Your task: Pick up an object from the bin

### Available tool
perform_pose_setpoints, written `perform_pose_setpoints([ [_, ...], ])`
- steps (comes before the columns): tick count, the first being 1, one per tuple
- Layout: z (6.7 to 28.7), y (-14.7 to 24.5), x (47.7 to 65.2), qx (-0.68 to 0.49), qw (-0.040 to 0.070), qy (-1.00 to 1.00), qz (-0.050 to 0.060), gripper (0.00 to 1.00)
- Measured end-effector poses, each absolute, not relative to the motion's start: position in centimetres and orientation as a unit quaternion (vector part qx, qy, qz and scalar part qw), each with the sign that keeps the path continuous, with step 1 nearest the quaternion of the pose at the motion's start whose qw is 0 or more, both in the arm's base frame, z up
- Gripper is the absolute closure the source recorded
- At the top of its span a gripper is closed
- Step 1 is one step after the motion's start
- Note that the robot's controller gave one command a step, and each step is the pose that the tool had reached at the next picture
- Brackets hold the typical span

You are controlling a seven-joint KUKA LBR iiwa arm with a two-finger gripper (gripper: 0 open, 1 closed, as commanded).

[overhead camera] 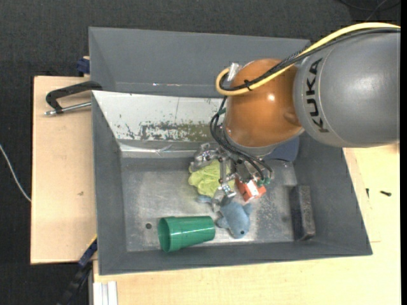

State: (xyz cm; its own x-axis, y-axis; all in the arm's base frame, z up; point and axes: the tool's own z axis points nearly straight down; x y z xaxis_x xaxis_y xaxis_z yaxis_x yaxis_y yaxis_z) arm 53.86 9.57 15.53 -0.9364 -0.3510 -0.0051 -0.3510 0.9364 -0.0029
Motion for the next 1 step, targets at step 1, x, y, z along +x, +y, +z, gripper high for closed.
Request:
perform_pose_setpoints([
  [1,8.70,4.08,55.00,-0.022,0.002,1.000,0.002,1.00],
])
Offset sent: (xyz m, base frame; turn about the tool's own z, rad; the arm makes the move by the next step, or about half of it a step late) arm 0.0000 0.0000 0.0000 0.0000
